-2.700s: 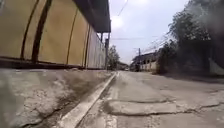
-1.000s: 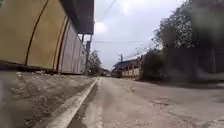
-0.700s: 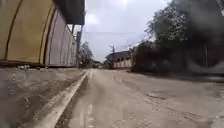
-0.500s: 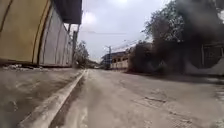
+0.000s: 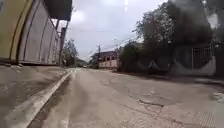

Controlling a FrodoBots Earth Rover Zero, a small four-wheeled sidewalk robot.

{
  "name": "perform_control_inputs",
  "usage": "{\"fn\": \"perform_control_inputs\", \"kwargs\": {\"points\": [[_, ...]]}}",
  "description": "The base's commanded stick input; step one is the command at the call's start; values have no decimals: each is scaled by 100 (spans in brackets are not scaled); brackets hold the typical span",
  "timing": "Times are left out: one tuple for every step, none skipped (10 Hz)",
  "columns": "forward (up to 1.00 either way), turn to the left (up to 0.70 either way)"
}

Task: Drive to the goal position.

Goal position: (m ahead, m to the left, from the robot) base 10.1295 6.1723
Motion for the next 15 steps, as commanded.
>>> {"fn": "perform_control_inputs", "kwargs": {"points": [[70, 0], [70, 0], [70, 0], [70, 0], [70, 0], [70, 0], [70, 0], [70, 0], [70, 0], [70, 0], [70, 0], [70, 0], [70, 0], [70, 0], [70, 0]]}}
